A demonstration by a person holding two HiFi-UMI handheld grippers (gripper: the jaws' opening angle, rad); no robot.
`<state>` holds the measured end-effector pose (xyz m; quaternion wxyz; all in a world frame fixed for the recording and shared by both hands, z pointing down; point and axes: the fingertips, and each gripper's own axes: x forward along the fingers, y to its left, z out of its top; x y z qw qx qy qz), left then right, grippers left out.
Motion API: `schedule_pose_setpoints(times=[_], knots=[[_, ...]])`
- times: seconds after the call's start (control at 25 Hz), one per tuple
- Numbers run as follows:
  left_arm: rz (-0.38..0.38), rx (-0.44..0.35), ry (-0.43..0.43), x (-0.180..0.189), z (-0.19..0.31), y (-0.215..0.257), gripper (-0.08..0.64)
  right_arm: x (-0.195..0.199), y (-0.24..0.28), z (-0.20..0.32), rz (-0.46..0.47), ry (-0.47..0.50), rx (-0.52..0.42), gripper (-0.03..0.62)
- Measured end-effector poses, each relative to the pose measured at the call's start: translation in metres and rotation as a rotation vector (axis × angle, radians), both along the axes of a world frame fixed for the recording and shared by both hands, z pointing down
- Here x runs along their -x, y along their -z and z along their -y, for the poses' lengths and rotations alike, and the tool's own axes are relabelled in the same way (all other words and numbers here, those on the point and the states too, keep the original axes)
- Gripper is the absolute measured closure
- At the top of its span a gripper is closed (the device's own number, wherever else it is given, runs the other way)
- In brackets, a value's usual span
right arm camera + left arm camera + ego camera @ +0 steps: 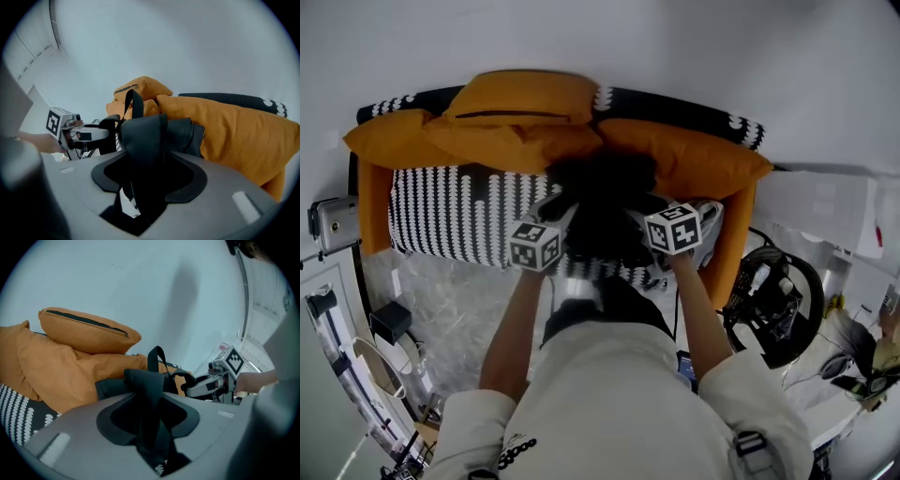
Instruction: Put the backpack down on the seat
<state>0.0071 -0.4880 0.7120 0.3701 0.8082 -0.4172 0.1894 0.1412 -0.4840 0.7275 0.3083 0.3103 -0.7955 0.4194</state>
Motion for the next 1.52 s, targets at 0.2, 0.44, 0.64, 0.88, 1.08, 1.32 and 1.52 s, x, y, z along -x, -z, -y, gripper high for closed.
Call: schedule_pose_setpoints(times=[0.2, 0.44, 0.64, 0.88, 1.08, 1.32, 1.52], knots=[[0.005, 0.032, 0.006, 0.000, -0.016, -0.013, 0.414, 0.006, -0.015, -0.016, 0.013, -0.003, 0.054, 0.370], [0.029, 0.046, -0.004, -0.005, -0.028, -0.026, 0.405, 0.008, -0.025, -0.024, -0.027, -0.018, 0.064, 0.366], [0.031, 0.074, 0.009, -0.001, -0.033, -0.033, 0.372, 0.003, -0.026, -0.021, -0.055, -0.017, 0.068, 0.291], [0.003, 0.099, 0.042, 0.003, -0.039, -0.035, 0.296, -0.002, -0.024, -0.023, -0.051, -0.016, 0.074, 0.268], [-0.154, 0.109, 0.145, 0.010, -0.044, -0.021, 0.280, -0.002, -0.018, -0.034, -0.071, -0.037, 0.091, 0.258], [-0.170, 0.075, 0.174, 0.020, -0.052, -0.010, 0.279, -0.011, 0.002, -0.042, -0.077, -0.091, 0.063, 0.256], [-0.217, 0.016, 0.207, 0.031, -0.056, 0.008, 0.275, -0.022, 0.020, -0.051, -0.074, -0.146, 0.029, 0.256]])
